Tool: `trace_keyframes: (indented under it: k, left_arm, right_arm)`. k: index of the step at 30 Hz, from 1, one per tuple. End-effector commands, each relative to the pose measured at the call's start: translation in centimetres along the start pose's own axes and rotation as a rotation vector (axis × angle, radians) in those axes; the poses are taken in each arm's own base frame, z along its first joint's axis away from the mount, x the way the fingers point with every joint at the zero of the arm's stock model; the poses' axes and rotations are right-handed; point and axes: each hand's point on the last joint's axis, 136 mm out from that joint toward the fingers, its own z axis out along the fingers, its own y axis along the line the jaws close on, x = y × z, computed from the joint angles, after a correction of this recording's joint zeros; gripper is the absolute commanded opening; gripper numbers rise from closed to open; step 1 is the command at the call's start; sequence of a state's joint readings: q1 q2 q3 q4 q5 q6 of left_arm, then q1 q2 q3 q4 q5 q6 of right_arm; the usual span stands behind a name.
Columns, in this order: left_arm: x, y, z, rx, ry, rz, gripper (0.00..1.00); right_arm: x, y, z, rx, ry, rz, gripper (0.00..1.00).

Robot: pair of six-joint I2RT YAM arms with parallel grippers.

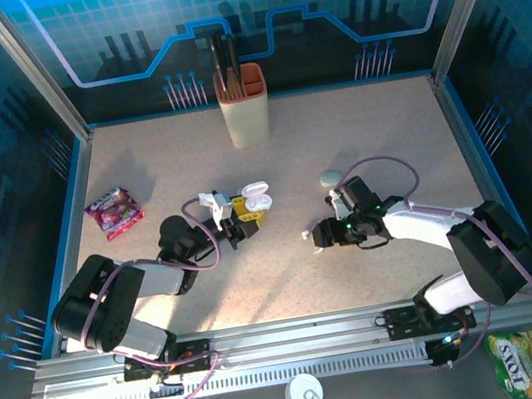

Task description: Insert the wireless bluetooth earbuds into the charging case

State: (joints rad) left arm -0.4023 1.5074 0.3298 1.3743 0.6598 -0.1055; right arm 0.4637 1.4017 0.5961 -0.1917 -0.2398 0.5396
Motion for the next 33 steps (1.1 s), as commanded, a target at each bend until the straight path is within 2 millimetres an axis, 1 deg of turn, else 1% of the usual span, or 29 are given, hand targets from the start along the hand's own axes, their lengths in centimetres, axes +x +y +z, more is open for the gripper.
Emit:
trace_keyframes:
  k: [1,3,7,10,13,19,21,23,24,29,31,33]
  left_arm:
    - [-1.0,-0.1,0.3,0.029,-0.026,0.026,0.36]
    - [-1.1,-0.2,0.3,0.031,-0.027,0.026,0.36]
    - [-0.9,-0.1,0.3,0.032,-0.023,0.021,0.36]
    - [-0.8,-0.1,0.2,0.031,-0.021,0.019,0.36]
    - [-0.8,-0.1,0.3,0.032,-0.020,0.019,0.36]
    - [-0.8,-0.1,0.4,0.033,-0.020,0.019,0.36]
    - [-0.8,0.0,0.5,0.036,-0.020,0.018,0.36]
    - [-0.9,-0.1,0.5,0.039,-0.021,0.016,0.36]
    - [-0.9,0.0,0.5,0.039,-0.021,0.015,0.36]
    - [-1.0,0.0,0.6,0.041,-0.022,0.014,0.36]
    - [-1.1,0.0,0.6,0.042,-0.024,0.014,0.36]
    - [-1.1,-0.1,0.6,0.043,-0.024,0.015,0.36]
  right_arm:
    - [-0.7,-0.6,-0.7,-0.016,-0.021,0.041,0.61]
    - [-1.7,-0.6,-0.7,-0.037,-0.025,0.043,0.60]
    - [-3.3,-0.5,0.0,-0.074,-0.010,0.043,0.52]
    - [-3.9,-0.3,0.8,-0.088,0.011,0.036,0.49]
    - [-4.2,0.0,1.4,-0.106,0.028,0.031,0.49]
    - [-3.8,-0.2,1.8,-0.115,0.041,0.022,0.49]
    - [-3.4,-0.4,1.9,-0.121,0.050,0.031,0.47]
    - [-2.8,-0.6,1.8,-0.123,0.059,0.039,0.41]
    - [-2.6,-0.6,1.7,-0.123,0.059,0.043,0.40]
    - [-1.8,-0.3,0.8,-0.136,0.060,0.056,0.40]
    - [-2.0,-0.3,0.3,-0.126,0.042,0.047,0.41]
    - [-2.6,-0.3,-0.2,-0.113,0.017,0.037,0.42]
